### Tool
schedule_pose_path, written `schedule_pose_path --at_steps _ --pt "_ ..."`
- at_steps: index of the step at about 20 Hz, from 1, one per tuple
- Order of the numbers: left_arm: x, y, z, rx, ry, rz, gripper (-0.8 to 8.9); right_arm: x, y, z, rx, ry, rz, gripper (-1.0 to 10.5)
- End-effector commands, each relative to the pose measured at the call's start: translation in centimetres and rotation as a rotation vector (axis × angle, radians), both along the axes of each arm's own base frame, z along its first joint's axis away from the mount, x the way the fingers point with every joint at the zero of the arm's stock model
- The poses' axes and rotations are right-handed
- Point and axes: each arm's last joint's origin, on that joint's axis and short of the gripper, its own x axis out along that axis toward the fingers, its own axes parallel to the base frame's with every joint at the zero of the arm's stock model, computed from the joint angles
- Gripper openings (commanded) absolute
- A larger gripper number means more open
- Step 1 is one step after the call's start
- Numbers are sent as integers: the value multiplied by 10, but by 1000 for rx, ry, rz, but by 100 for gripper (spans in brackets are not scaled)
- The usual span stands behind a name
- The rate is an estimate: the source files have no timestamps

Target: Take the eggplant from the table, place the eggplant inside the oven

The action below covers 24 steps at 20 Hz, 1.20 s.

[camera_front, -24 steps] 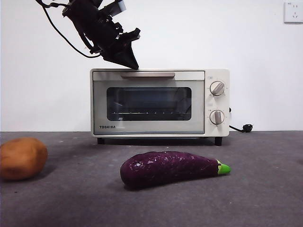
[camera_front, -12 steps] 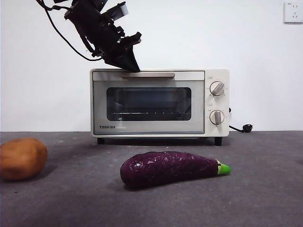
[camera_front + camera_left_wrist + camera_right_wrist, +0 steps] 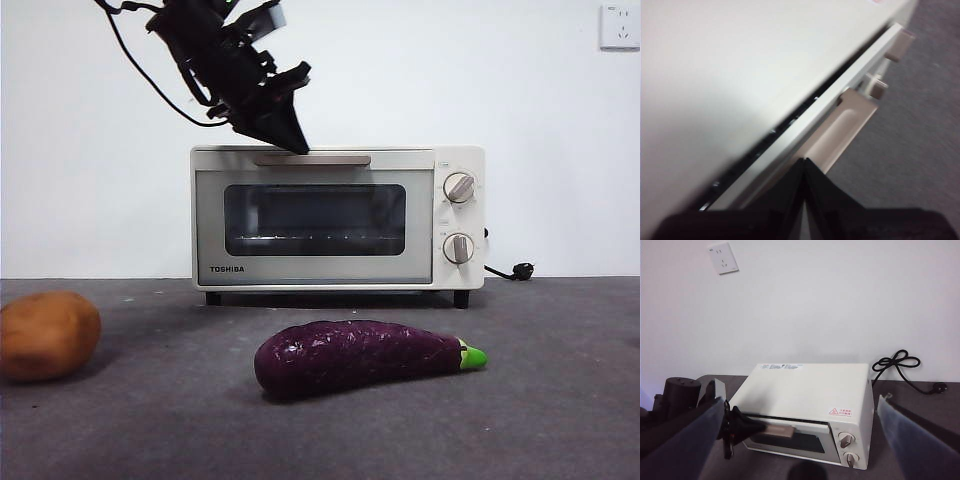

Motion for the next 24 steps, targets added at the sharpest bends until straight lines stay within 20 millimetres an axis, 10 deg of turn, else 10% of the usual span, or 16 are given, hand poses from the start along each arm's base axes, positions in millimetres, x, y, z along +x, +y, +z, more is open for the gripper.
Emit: schedule_pose_path --at_steps 1,24 --pt "-3 -7 -29 67 111 -20 -6 2 0 1 -9 -6 7 630" --pt "-34 -37 -38 62 315 -160 -6 6 0 0 -21 -5 8 629"
